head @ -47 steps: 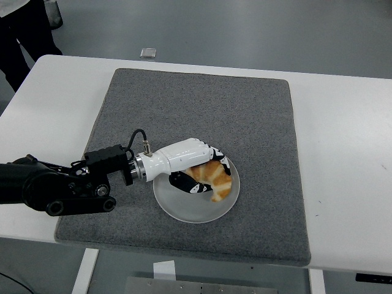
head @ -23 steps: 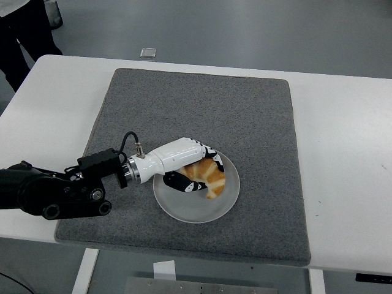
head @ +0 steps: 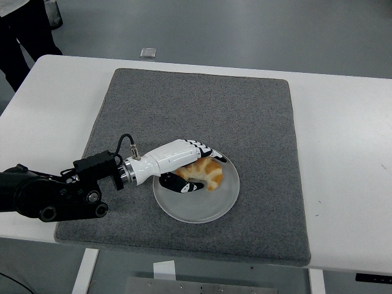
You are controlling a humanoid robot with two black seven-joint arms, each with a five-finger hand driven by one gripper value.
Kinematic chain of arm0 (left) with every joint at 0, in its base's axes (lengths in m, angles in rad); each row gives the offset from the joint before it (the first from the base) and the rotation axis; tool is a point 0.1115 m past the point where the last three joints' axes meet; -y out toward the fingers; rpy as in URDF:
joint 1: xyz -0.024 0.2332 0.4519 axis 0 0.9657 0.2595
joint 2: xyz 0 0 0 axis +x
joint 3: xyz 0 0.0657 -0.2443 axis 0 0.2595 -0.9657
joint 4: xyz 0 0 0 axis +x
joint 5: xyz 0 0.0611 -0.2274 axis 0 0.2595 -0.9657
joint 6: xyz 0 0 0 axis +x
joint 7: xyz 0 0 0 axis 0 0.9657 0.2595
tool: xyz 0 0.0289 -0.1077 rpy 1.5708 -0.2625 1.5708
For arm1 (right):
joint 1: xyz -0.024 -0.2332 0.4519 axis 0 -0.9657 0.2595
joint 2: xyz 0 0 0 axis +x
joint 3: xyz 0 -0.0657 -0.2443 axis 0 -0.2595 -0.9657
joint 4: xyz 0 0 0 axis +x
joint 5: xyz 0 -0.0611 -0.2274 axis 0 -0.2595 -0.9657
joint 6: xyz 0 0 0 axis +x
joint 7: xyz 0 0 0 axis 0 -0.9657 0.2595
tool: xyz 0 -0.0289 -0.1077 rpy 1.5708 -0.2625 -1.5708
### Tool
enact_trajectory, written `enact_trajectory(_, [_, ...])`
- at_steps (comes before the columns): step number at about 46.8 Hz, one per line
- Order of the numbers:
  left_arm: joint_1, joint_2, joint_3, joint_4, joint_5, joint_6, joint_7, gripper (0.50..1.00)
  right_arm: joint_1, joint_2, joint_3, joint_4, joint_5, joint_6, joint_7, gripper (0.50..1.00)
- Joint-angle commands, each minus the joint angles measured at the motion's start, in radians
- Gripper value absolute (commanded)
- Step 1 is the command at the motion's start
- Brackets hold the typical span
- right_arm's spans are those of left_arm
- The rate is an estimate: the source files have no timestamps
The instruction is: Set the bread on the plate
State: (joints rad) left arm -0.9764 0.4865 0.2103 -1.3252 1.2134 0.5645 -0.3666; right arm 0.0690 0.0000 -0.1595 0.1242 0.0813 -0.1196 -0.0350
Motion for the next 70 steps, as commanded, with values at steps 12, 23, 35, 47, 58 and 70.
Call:
enact_trajectory(12, [-0.004, 0.014, -0.011, -0.008, -0.002, 0.0, 0.0, 0.887, 0.0, 0.0, 0.0, 0.0, 0.0, 0.0, 0.0, 0.952])
enact_trajectory(23, [-0.007, 0.038, -0.085, -0.034, -0.023, -0.021, 0.0, 0.924, 0.0, 0.0, 0.0, 0.0, 0.0, 0.0, 0.001, 0.952])
enact_trajectory(35, [-0.01, 0.064, -0.196, -0.06, -0.117, -0.136, 0.0, 0.926, 0.0, 0.0, 0.0, 0.0, 0.0, 0.0, 0.001, 0.952])
enact_trajectory(47, [-0.024, 0.099, -0.423, -0.054, -0.287, -0.345, 0.005, 0.928, 0.0, 0.0, -0.002, 0.0, 0.0, 0.0, 0.001, 0.952])
enact_trajectory(58, [-0.113, 0.142, -0.526, 0.02, -0.475, -0.479, 0.009, 0.947, 0.0, 0.0, -0.002, 0.0, 0.0, 0.0, 0.001, 0.952])
enact_trajectory(70, [-0.195, 0.155, -0.569, 0.156, -0.686, -0.586, 0.009, 0.96, 0.0, 0.0, -0.002, 0.0, 0.0, 0.0, 0.001, 0.952])
